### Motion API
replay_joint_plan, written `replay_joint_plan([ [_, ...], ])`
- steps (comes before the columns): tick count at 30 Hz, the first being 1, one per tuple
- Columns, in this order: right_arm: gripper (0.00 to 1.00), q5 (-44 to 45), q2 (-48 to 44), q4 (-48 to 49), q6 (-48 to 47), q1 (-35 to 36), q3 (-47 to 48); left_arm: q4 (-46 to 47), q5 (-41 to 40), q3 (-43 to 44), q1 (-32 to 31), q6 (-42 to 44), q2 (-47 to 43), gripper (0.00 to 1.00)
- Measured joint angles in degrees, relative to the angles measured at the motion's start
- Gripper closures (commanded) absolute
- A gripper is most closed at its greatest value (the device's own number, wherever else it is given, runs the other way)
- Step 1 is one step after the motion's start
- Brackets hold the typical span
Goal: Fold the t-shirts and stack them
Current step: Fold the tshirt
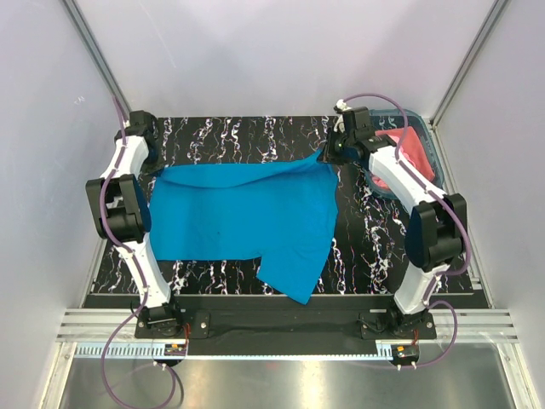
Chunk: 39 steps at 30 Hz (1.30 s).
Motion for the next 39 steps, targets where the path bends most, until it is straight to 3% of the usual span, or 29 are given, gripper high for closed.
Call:
replay_joint_plan([
  [16, 1.0, -0.2, -4.9, -0.5, 0.5, 0.0, -8.5, -3.3, -1.9, -3.4, 0.0, 0.1, 0.0, 0.98],
  [19, 0.96, -1.3, -4.9, -0.6, 0.6, 0.0, -10.3, -4.2, -3.1, -3.4, 0.0, -0.5, 0.0, 0.77],
  [21, 0.74, -2.3, -4.9, -1.1, 1.1, 0.0, -11.3, -4.8, -4.7, -3.4, 0.0, -1.1, 0.0, 0.6],
  [22, 0.65, -2.8, -4.9, -1.1, 1.2, 0.0, -11.9, -5.0, -5.7, -3.4, 0.0, -1.4, -0.1, 0.41],
  [23, 0.48, -3.0, -5.1, -1.3, 1.4, 0.0, -12.5, -5.2, -6.7, -3.5, 0.0, -1.6, -0.2, 0.32],
  [26, 0.38, -2.3, -6.1, -2.6, 1.9, 0.0, -14.0, -4.8, -9.3, -5.9, 0.0, -3.3, -2.6, 0.24],
  [28, 0.39, -0.9, -6.1, -3.8, 1.8, 0.0, -12.7, -4.1, -10.0, -8.2, 0.1, -4.6, -5.7, 0.26],
  [33, 0.52, 2.3, 2.3, -6.8, 1.6, -0.3, 3.2, -0.9, -7.4, -8.7, 1.1, -7.4, -10.9, 0.55],
  [39, 0.72, 3.1, 11.8, -7.0, 1.9, -1.0, 11.9, 1.8, 1.7, -3.5, 1.5, -8.7, -4.0, 0.77],
])
